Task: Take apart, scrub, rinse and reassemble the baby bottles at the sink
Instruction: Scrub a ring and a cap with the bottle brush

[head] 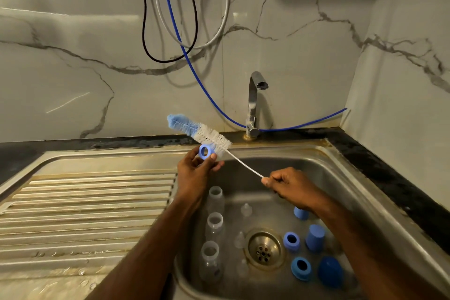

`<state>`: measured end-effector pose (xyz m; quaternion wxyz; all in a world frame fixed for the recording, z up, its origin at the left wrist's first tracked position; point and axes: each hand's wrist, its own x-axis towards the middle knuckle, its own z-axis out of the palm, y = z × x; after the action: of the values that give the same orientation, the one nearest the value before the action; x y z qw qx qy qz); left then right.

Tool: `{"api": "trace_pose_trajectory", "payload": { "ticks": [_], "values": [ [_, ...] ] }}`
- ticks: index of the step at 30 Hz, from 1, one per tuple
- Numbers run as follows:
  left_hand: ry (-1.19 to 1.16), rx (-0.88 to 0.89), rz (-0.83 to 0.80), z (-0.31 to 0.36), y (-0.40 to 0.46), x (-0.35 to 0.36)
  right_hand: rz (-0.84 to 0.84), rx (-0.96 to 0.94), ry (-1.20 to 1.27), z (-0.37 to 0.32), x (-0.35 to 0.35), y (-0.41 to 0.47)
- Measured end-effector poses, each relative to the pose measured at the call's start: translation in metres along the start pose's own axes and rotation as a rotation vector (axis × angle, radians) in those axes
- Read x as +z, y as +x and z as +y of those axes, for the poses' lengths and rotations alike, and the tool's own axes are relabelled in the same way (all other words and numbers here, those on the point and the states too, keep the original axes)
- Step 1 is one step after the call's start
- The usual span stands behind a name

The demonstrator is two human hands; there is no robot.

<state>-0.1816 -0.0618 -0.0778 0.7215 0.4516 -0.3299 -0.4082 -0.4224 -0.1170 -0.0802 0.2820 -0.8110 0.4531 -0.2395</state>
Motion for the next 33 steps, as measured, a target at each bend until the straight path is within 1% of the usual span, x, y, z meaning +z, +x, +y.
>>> {"api": "trace_pose_trajectory", "payload": {
  "ticks": [2, 3, 7, 9, 11, 13, 14, 16, 18, 20, 22, 24, 26, 29, 33],
  "values": [
    [0.073, 0.002, 0.071, 0.000, 0.002, -0.004, -0.039, 0.001, -0.021, 0.001, -0.003, -0.002],
    [0.134, 0.015, 0.077, -0.001, 0.003, -0.006, -0.042, 0.007, -0.031, 0.001, -0.003, -0.003],
    [0.427, 0.120, -0.002, -0.010, 0.000, -0.005, 0.061, -0.019, -0.048, -0.010, 0.010, -0.002],
    [0.504, 0.157, -0.002, -0.011, 0.000, -0.002, 0.080, -0.033, -0.043, -0.011, 0.011, -0.001],
    [0.429, 0.147, 0.078, -0.007, 0.002, -0.004, 0.038, -0.023, -0.056, -0.007, 0.005, -0.001],
    [0.318, 0.086, 0.173, -0.003, 0.008, -0.010, -0.034, -0.006, -0.061, -0.001, -0.001, -0.003],
    [0.307, 0.067, 0.179, -0.003, 0.010, -0.013, -0.052, -0.002, -0.059, 0.001, -0.002, -0.004],
    [0.311, 0.057, 0.105, -0.006, 0.009, -0.014, -0.020, -0.011, -0.069, -0.001, 0.002, -0.004],
    [0.308, 0.075, -0.009, -0.008, 0.003, -0.009, 0.058, -0.027, -0.069, -0.009, 0.010, -0.002],
    [0.257, 0.085, -0.078, -0.008, -0.002, -0.003, 0.101, -0.023, -0.048, -0.014, 0.012, 0.000],
    [0.039, 0.029, -0.068, -0.002, -0.003, 0.001, 0.067, -0.007, -0.021, -0.012, 0.007, -0.002],
    [-0.224, -0.054, -0.019, 0.005, 0.000, -0.001, -0.019, 0.033, 0.026, -0.010, 0.001, -0.007],
    [-0.354, -0.103, 0.046, 0.010, 0.003, -0.004, -0.057, 0.062, 0.044, -0.011, 0.001, -0.009],
    [-0.390, -0.120, 0.098, 0.012, 0.004, -0.007, -0.010, 0.032, 0.025, -0.015, 0.004, -0.007],
    [-0.250, -0.151, 0.034, 0.011, 0.000, -0.007, 0.047, 0.009, 0.014, -0.015, 0.007, -0.005]
  ]
}}
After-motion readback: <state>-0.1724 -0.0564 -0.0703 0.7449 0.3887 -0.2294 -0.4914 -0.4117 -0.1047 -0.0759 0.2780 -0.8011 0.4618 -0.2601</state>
